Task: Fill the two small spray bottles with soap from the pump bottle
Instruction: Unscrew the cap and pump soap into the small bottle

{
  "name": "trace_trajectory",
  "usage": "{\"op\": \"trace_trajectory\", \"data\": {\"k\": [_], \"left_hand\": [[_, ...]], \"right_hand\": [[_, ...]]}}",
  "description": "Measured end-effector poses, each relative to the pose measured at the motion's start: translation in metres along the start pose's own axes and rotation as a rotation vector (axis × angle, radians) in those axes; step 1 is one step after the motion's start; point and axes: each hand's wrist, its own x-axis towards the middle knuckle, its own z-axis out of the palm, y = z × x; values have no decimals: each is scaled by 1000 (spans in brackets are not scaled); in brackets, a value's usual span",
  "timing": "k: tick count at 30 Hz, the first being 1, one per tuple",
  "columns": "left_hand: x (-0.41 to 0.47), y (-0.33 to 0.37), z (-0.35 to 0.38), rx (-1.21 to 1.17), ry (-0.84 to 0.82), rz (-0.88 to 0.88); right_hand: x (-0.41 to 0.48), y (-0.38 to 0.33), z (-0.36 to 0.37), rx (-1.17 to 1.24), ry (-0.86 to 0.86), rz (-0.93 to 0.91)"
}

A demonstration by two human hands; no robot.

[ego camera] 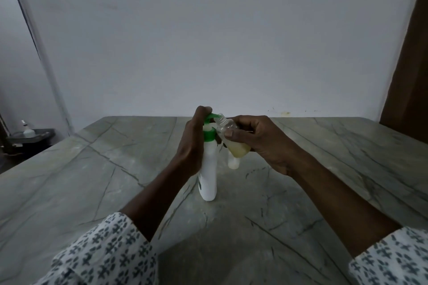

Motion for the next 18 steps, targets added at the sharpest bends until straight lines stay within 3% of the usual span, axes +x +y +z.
{"op": "trace_trajectory", "data": {"k": [18], "left_hand": [[6,-6,-2,36,-17,56]], "right_hand": [[-1,5,-8,-162,50,-31]]}}
